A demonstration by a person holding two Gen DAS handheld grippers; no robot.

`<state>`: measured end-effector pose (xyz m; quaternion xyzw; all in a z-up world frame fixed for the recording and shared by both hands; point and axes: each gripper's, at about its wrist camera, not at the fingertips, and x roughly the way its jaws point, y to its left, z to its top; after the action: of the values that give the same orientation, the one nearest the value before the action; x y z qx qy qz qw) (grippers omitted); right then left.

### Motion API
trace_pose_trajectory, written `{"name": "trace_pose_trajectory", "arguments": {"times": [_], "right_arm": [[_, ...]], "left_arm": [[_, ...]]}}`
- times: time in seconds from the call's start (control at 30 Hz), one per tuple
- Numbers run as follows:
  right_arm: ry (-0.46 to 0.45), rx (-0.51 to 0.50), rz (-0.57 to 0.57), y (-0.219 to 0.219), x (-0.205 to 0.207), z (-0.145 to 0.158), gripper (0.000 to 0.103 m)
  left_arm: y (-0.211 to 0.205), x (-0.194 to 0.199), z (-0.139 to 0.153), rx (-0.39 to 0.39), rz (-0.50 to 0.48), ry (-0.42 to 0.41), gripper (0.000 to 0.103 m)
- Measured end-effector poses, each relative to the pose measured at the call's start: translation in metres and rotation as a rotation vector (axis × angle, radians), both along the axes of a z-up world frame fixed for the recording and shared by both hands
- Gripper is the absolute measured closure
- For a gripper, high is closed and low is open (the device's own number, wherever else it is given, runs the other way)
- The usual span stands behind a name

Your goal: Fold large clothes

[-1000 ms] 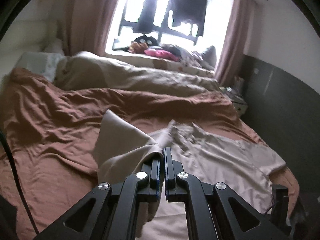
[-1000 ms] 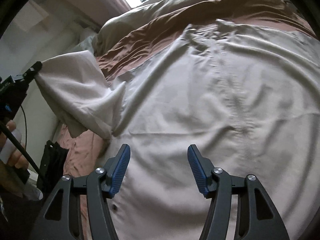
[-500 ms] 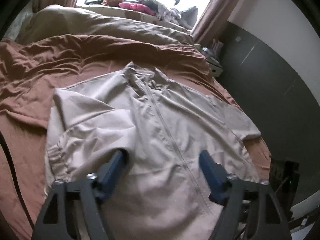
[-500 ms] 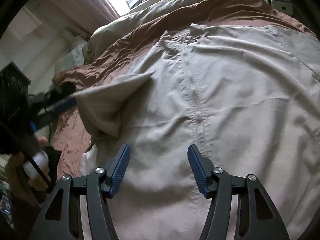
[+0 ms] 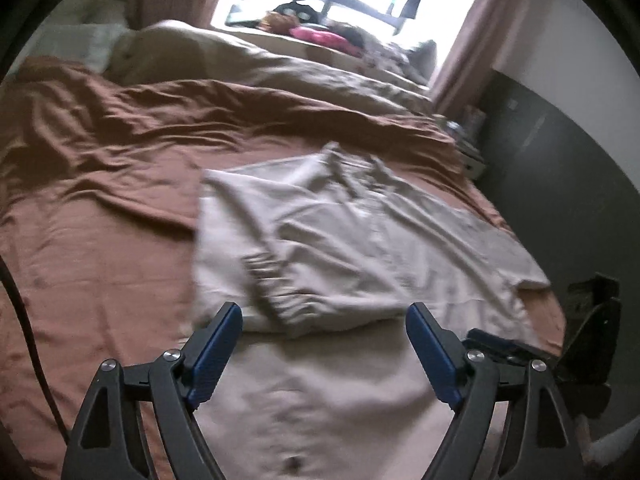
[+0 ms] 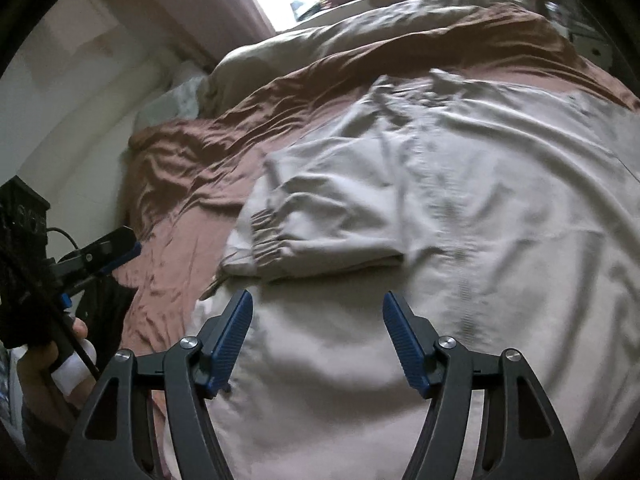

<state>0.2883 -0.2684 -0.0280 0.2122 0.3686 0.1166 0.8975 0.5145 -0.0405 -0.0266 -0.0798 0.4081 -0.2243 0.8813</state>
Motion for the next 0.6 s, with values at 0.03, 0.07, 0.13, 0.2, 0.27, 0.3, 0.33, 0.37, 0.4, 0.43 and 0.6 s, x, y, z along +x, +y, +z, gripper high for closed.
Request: {"name": "trace_pose_trajectory", "arguments": {"times": [0.03,0.07,0.13,0.2,0.27,0.3,0.33,0.37,0.4,0.43,0.6], "right_arm": [[0.003,-0.016,0.019,0.01,0.008,0.001,0.037],[0.006,-0.024,0.034,0.016,0.014,0.002,0.037],[0.018,-0.044,0.064,0.033,0.03,0.002,0.037],[0.03,-0.059,0.087,0.046,0.044,0.002,0.037],[0.051,-0.066,0.111,0.06,0.065,0.0,0.037],[0.057,-0.079,0.12,0.07,0.073,-0.001,0.037],[0.065,-0.101,0.128,0.079,0.086,-0.003,0.037],[0.075,-0.109,0.134,0.085,0.095,-0.006,0.037],[0.087,-0.112,0.142,0.09,0.104,-0.009,0.037],[0.101,-0.118,0.154,0.097,0.115,-0.013,0.037],[0.141,-0.213,0.146,0.121,0.154,-0.028,0.037]], "left_arm": [[0.009,-0.001,-0.001,0.006,0.016,-0.001,0.018],[0.02,-0.001,-0.002,0.014,0.033,0.001,0.018],[0.033,0.0,-0.006,0.027,0.055,0.004,0.018],[0.047,0.0,-0.01,0.042,0.079,0.009,0.018],[0.062,0.001,-0.017,0.046,0.097,0.018,0.018],[0.069,0.002,-0.021,0.049,0.106,0.022,0.018],[0.075,0.002,-0.024,0.052,0.115,0.025,0.019],[0.081,0.003,-0.028,0.053,0.125,0.028,0.021],[0.088,0.003,-0.031,0.049,0.135,0.033,0.022],[0.095,0.003,-0.035,0.043,0.145,0.04,0.024],[0.116,0.006,-0.055,0.042,0.191,0.079,0.036]]}}
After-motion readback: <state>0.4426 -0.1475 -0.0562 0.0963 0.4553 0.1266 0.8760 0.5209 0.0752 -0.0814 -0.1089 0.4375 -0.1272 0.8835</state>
